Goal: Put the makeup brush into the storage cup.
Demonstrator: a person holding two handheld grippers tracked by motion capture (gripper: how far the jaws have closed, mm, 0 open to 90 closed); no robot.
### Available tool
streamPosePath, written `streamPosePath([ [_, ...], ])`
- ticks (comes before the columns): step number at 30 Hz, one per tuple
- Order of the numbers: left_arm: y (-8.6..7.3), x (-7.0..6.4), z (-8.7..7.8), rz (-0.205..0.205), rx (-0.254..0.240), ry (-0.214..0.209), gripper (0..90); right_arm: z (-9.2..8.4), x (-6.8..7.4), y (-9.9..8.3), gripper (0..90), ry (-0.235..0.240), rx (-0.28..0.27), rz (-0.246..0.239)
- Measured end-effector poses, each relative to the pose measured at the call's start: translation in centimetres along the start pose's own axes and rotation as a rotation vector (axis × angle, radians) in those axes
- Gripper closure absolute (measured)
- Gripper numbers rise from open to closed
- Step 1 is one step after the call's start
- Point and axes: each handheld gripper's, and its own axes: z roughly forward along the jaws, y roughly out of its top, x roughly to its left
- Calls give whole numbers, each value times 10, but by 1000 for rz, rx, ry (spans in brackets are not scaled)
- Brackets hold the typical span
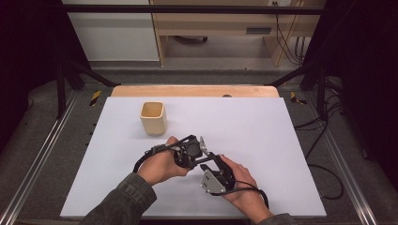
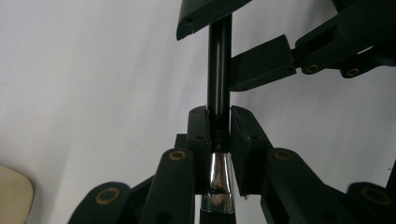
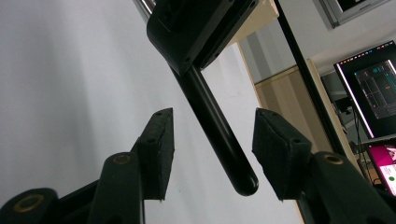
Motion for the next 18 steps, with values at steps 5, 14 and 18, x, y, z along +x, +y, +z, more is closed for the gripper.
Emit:
streamPosePath([
  [5, 0, -1, -1, 2, -1, -2, 781, 0, -1, -1, 529, 2, 13, -29],
  [14, 0, 0, -2, 2, -4, -3, 779, 1, 0, -2, 647, 34, 11, -12],
  [18, -1, 1, -2, -2, -9, -3, 777, 0, -1, -3, 724, 54, 21, -31],
])
